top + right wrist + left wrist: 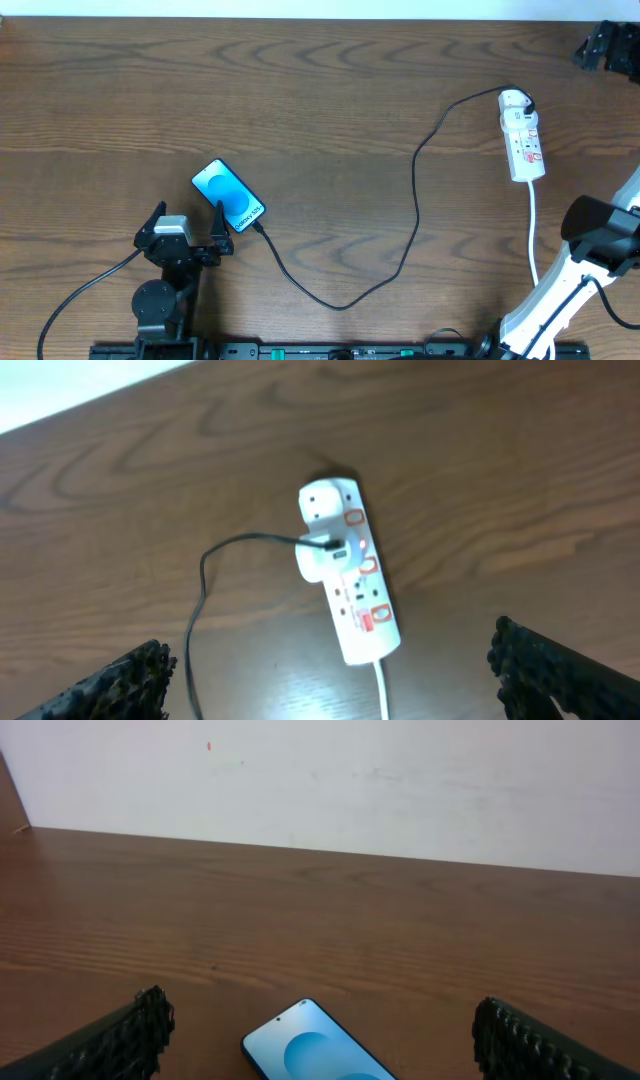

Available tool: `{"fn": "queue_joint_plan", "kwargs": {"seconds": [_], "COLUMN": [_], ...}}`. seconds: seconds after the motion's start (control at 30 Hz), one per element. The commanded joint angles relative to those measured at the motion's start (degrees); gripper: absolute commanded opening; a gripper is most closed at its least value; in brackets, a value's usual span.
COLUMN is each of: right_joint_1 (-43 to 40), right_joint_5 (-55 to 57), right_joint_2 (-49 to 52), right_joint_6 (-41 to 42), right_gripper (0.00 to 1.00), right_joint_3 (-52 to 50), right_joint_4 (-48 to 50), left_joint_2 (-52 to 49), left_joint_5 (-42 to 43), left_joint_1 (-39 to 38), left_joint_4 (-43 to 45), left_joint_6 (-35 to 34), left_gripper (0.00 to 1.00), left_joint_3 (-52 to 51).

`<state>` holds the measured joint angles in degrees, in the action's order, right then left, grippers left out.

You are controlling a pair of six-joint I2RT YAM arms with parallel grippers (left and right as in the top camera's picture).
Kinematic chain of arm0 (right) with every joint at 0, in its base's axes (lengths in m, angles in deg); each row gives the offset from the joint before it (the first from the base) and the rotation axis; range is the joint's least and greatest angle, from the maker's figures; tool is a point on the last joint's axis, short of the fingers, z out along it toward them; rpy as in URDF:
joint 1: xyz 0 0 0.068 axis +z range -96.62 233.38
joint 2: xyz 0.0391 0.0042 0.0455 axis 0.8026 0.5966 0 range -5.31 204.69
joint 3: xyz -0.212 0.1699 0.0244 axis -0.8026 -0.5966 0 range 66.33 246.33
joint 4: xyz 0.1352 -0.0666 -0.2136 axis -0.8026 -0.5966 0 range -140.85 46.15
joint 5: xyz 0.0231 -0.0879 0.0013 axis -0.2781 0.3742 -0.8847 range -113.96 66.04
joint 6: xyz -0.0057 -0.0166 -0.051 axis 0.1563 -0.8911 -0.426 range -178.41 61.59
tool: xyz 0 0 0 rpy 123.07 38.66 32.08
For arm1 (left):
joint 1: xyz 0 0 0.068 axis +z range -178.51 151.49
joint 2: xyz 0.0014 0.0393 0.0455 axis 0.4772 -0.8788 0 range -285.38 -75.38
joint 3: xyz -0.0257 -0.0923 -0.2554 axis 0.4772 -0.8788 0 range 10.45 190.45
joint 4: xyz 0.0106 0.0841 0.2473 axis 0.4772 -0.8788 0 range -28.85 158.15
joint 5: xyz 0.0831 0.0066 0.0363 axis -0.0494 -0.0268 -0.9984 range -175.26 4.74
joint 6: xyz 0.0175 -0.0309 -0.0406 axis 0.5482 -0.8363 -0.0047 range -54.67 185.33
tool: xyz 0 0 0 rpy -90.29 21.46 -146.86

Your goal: Plug charger to phone and switch on socket

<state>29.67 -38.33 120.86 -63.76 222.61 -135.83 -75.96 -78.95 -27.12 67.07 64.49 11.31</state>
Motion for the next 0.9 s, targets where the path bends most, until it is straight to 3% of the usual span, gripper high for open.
{"fn": "queue_joint_plan", "kwargs": {"seconds": [0.0,0.43,0.87], "right_joint_1": [0.5,1.7,11.2], "right_joint_5": [-0.6,-0.9,-2.3], "right_joint_2": [-3.2,-18.1,-27.3], "right_joint_6": [0.8,0.6,0.6], "right_gripper": [0.99,0.99,0.99], "right_joint_3": [-2.0,-34.4,-65.4], "right_joint_4": [3.3,23.9,47.9], "left_joint_2": [0.3,0.3,0.3], "left_joint_5": [2.6,2.6,2.6], "left_joint_1": [-0.2,-0.2,-0.2], "left_joint_4": [-2.3,-2.3,-2.3], "left_joint_6": [0.2,0.2,0.2], "left_gripper": [0.98,0.98,0.98], "left_joint_3": [-0.6,-0.6,-0.6]}}
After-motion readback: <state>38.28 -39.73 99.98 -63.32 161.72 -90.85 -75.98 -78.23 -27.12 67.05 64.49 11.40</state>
